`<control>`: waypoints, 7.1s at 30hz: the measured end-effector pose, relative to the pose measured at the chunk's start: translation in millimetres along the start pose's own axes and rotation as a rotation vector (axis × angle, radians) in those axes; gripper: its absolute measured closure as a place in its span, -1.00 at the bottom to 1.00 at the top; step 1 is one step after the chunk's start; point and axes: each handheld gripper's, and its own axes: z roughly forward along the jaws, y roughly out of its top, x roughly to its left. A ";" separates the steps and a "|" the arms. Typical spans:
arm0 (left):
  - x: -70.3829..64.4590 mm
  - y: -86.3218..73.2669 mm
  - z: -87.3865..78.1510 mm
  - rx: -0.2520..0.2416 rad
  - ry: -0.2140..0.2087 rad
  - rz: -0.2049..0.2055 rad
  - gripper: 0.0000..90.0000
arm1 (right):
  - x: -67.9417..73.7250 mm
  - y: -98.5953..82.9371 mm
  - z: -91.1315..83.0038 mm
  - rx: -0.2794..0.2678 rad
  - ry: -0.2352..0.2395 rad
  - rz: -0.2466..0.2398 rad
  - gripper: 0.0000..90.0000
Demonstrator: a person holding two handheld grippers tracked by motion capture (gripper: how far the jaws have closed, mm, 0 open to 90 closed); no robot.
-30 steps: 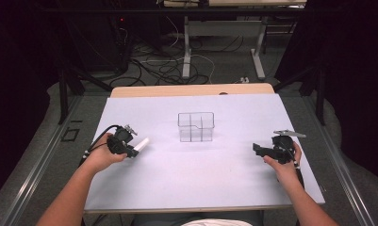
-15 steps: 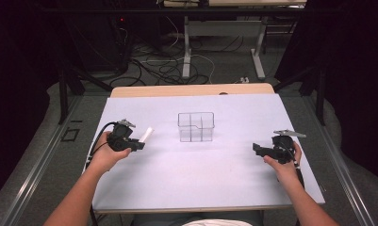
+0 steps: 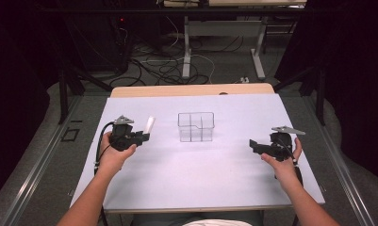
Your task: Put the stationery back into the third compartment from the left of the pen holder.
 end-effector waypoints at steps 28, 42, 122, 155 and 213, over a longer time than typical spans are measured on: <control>-83.6 15.4 14.1 -0.269 -0.146 0.008 0.58 | 91.6 38.2 -8.1 -0.038 0.304 -0.033 -0.62; -108.2 1.2 31.3 -0.234 -0.204 0.026 0.58 | 117.4 34.6 1.5 -0.001 0.441 0.117 -0.22; -156.0 -22.3 65.9 -0.096 -0.315 0.080 0.56 | 131.2 -8.6 25.9 0.106 0.609 0.414 0.50; -137.4 -26.3 78.2 -0.081 -0.205 0.140 -0.16 | 114.3 16.3 16.4 -0.090 0.471 0.233 0.50; -62.1 -29.9 22.4 -0.102 0.005 0.030 -0.99 | 139.3 77.1 60.7 -0.225 0.270 -0.137 0.50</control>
